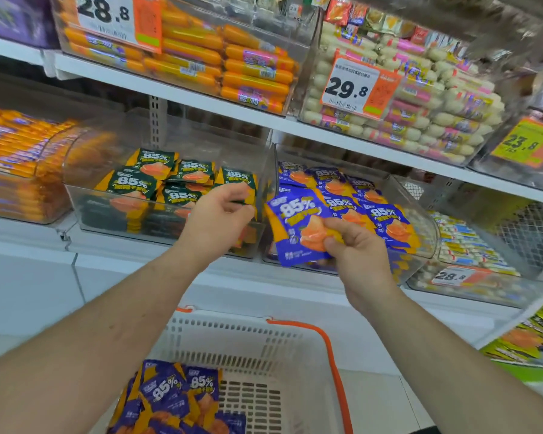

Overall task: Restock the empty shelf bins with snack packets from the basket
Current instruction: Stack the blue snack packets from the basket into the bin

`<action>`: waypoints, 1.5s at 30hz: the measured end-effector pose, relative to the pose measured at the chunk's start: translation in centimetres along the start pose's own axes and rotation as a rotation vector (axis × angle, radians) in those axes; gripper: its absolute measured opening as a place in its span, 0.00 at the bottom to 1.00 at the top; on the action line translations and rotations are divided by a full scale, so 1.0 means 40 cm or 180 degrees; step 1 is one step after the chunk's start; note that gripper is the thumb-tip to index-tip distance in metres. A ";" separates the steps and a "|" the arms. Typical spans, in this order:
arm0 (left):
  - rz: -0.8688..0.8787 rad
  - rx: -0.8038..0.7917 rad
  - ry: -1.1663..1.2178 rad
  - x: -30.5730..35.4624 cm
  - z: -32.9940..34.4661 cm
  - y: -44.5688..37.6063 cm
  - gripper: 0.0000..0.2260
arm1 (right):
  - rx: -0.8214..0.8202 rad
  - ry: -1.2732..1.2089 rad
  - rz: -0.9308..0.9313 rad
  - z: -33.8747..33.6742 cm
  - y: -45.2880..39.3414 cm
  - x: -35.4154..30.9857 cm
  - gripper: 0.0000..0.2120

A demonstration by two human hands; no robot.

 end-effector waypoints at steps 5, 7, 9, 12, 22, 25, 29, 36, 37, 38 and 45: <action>0.0366 -0.0337 -0.0840 -0.005 0.059 -0.017 0.22 | 0.0454 0.0134 -0.0162 -0.030 -0.127 -0.069 0.16; 0.0538 -0.0511 -0.1014 -0.006 0.089 -0.020 0.24 | 0.0491 0.0238 -0.0144 -0.020 -0.194 -0.090 0.18; 0.0692 -0.0598 -0.1139 -0.006 0.110 -0.025 0.25 | 0.0423 0.0260 -0.0038 0.007 -0.259 -0.099 0.19; 0.0850 -0.0640 -0.1633 -0.014 0.135 -0.026 0.24 | 0.0331 0.0399 0.0173 0.052 -0.340 -0.097 0.19; 0.0744 -0.0396 -0.1333 -0.032 0.134 -0.052 0.29 | -0.0411 0.3391 -0.0236 0.169 -0.491 -0.064 0.26; 0.0691 -0.0409 -0.1340 -0.037 0.135 -0.053 0.29 | -0.0412 0.3802 -0.0410 0.178 -0.501 -0.063 0.26; 0.0686 -0.0426 -0.1284 -0.041 0.134 -0.054 0.24 | -0.0355 0.3948 -0.0398 0.172 -0.509 -0.056 0.26; 0.0679 -0.0538 -0.1282 -0.044 0.139 -0.055 0.25 | -0.0159 0.3592 -0.0061 0.154 -0.528 -0.037 0.32; 0.0685 -0.0570 -0.1273 -0.045 0.141 -0.055 0.24 | -0.0149 0.3495 -0.0007 0.155 -0.528 -0.037 0.32; 0.0688 -0.0586 -0.1259 -0.047 0.142 -0.055 0.24 | -0.0145 0.3385 0.0035 0.155 -0.528 -0.037 0.30; 0.0712 -0.0584 -0.1034 -0.044 0.142 -0.054 0.23 | -0.0185 0.3161 -0.0002 0.156 -0.519 -0.036 0.28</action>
Point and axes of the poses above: each hand's wrist, its own y-axis away from the middle knuckle, its own z-axis out of the palm, x = y × z, the point moved 8 cm from there along -y, towards the middle knuckle, and after that the axes turned 3 degrees about -y, right-handed, at the moved point
